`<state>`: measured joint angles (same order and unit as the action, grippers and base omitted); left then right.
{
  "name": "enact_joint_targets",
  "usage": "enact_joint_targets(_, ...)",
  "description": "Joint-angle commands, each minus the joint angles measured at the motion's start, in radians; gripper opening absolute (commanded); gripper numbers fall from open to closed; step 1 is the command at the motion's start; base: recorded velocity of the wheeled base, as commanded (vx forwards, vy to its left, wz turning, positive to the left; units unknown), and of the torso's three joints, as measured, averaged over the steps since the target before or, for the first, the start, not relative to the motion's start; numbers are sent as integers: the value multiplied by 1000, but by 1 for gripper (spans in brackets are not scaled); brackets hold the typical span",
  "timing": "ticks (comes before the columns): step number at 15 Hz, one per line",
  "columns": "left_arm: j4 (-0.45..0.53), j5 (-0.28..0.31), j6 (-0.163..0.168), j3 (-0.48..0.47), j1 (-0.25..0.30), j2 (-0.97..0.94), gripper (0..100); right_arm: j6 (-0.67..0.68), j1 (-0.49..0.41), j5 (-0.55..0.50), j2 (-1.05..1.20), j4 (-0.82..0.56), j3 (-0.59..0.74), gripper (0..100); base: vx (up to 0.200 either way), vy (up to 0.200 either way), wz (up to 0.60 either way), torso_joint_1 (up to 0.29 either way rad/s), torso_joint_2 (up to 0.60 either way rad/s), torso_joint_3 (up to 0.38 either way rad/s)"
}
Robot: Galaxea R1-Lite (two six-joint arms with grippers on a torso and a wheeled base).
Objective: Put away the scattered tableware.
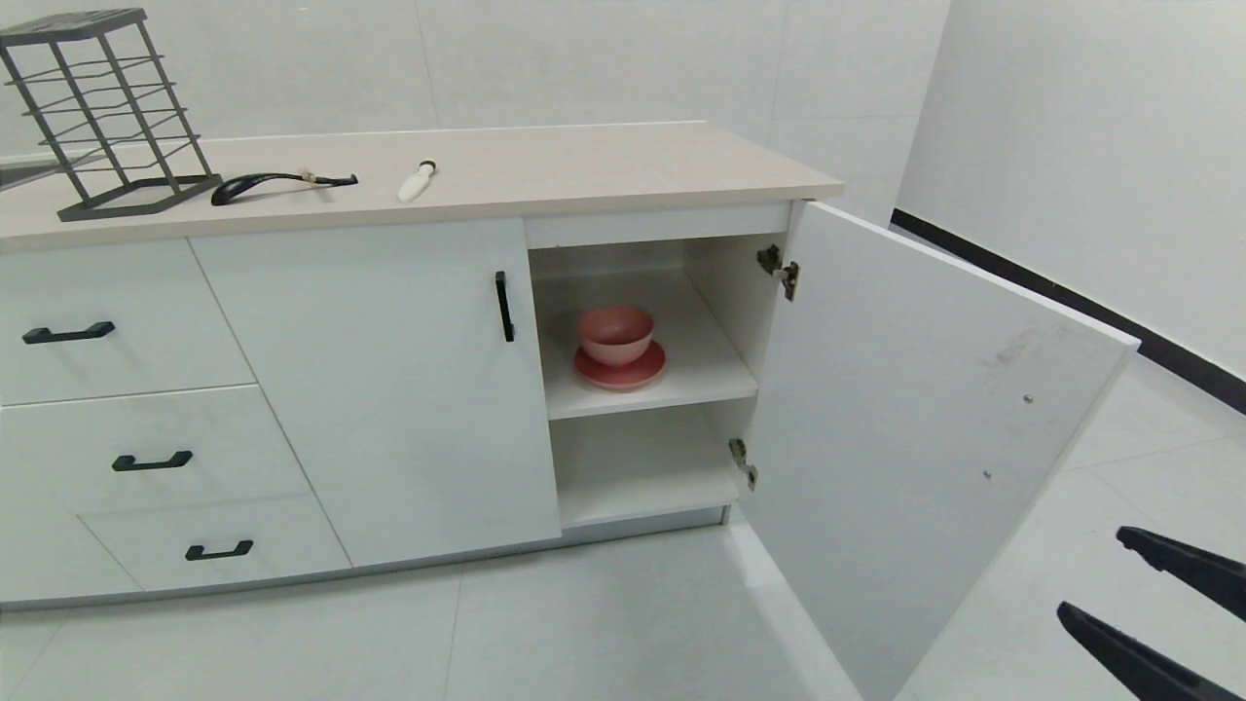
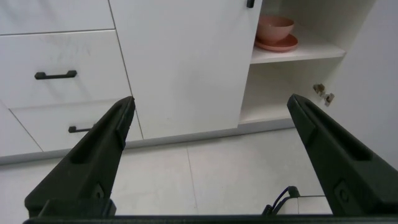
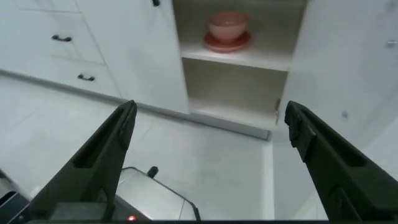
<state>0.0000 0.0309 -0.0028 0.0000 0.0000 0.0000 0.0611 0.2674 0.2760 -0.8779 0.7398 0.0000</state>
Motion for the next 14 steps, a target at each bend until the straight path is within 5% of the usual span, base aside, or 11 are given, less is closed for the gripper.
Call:
enact_joint_targets(1, 0, 0, 0, 0, 0, 0, 100, 0, -109, -1, 353, -215, 0, 100, 0, 0, 0, 0, 0, 0)
enact_joint_targets(5, 0, 0, 0, 0, 0, 0, 100, 2, -172, -3, 767, -562, -12, 100, 0, -100, 0, 2, 0, 0)
enact_joint_targets(9, 0, 0, 0, 0, 0, 0, 100, 19, -175, -72, 781, -591, 0, 100, 0, -200, 0, 5, -1, 4)
enact_joint_targets(14, 0, 0, -2, 0, 0, 0, 100, 20, -175, -189, 781, -700, -6, 100, 0, 0, 0, 0, 0, 0)
